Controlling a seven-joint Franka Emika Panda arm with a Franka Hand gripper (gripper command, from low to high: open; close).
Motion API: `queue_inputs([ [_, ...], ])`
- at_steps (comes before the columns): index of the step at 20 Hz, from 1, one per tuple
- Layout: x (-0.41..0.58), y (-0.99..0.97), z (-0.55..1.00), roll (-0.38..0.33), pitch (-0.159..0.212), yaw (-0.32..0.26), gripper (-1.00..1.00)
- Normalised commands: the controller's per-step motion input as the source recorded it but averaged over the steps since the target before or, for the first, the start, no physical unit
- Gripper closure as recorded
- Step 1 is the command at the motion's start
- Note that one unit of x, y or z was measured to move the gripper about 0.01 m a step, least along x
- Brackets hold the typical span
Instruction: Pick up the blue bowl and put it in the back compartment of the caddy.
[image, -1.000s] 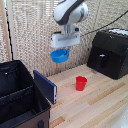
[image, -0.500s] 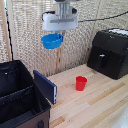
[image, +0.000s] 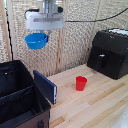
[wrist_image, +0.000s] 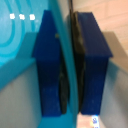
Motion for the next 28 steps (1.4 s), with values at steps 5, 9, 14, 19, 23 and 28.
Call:
queue_inputs([
  [5, 0.129, 0.98, 0.01, 0.000, 0.052, 0.000, 1.00],
  [9, 0.064, 1.00, 0.01, 0.000, 0.075, 0.000, 1.00],
  [14, 0.114, 0.99, -0.01, -0.014, 0.086, 0.000, 1.00],
  [19, 0.206, 0.64, -0.17, -0.087, -0.012, 0.000, 1.00],
  [23, 0.137, 0.09, 0.05, -0.038, -0.066, 0.021, -1.00],
  [28, 0.115, -0.20, 0.66, -0.001, -0.009, 0.075, -1.00],
])
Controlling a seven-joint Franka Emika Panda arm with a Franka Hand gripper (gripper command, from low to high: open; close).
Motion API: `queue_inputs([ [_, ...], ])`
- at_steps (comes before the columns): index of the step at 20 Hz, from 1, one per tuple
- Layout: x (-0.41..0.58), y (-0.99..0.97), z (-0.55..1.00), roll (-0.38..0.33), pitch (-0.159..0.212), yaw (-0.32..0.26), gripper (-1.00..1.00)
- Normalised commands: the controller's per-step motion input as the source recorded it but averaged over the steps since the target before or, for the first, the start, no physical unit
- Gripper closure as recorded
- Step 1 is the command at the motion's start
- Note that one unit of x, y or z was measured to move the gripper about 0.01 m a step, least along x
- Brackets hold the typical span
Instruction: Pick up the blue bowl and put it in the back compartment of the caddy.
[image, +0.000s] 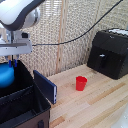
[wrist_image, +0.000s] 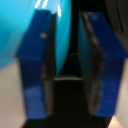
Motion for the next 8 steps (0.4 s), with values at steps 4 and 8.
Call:
queue_inputs([
  [4, 0.014, -0.48, 0.69, -0.015, -0.165, 0.157, -1.00],
  [8, 0.016, -0.34, 0.51, -0.061, -0.210, 0.186, -1.00],
])
